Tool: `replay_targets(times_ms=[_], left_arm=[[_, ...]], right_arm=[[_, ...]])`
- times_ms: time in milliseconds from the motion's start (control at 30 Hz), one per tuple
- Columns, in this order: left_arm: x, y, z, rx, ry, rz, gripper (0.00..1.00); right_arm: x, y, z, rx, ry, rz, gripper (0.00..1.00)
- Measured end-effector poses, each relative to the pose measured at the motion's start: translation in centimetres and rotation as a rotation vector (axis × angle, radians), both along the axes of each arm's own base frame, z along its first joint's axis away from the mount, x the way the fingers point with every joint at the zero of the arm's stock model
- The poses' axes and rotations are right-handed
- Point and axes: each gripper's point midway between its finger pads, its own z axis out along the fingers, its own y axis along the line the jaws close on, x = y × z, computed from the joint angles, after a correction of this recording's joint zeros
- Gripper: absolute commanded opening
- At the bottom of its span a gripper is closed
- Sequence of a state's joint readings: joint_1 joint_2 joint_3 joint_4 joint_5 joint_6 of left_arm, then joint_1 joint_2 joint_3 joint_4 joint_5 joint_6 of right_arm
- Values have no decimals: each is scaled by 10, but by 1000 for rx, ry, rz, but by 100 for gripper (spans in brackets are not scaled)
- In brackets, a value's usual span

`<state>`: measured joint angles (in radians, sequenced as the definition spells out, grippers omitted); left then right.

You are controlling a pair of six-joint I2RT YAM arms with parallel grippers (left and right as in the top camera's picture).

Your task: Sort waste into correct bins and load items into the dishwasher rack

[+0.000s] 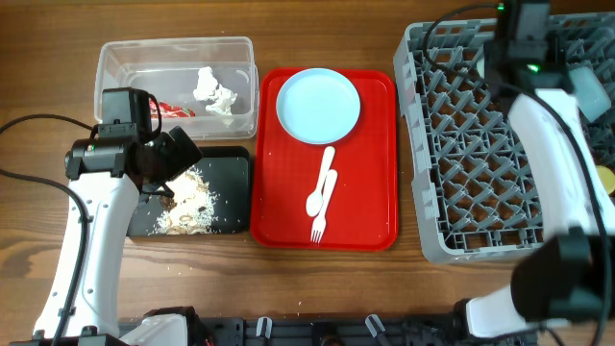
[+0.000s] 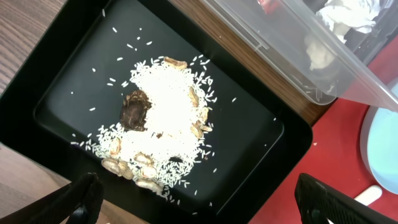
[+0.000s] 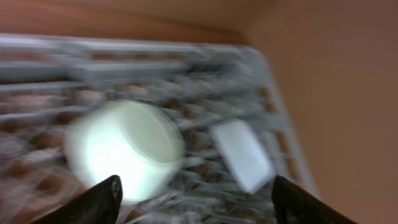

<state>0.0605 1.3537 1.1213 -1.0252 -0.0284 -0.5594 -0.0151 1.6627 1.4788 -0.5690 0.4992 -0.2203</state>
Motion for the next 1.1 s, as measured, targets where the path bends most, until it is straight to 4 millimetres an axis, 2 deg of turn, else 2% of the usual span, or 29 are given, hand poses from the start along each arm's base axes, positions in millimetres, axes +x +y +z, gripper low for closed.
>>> replay_targets(times_ms=[33,100,167,300,333,367,400,467,600,700,867,1000,1067,1100], left_arm=[[0,0,0,0,-1,0,100],[0,0,0,0,0,0,100],[0,0,0,0,0,0,100],[0,0,0,0,0,0,100],[0,0,0,0,0,0,100],[0,0,0,0,0,0,100],[0,0,0,0,0,0,100],[0,0,0,0,0,0,100],[0,0,0,0,0,0,100],[0,0,0,0,0,0,100],[0,0,0,0,0,0,100],[0,0,0,0,0,0,100],[0,0,0,0,0,0,100],[0,0,0,0,0,0,100]], right_arm=[[0,14,5,50,-13,55,72],[-3,58,6,199,-15,204,72],[-5,109,-1,347,11,348,72],[-20,194,-12,556,79,521,72],[-23,207,-15,585,95,544,72],[-24,212,-16,592,101,553,72],[-29,237,-27,636,142,582,71],[-32,255,-44,670,191,563,68],[-34,268,-98,705,304,417,64],[-32,266,-141,726,361,252,62],[-31,261,-193,752,416,69,50],[-34,259,-221,762,451,-14,35],[-33,260,-226,770,449,-34,29],[-31,260,-228,778,441,-45,22]])
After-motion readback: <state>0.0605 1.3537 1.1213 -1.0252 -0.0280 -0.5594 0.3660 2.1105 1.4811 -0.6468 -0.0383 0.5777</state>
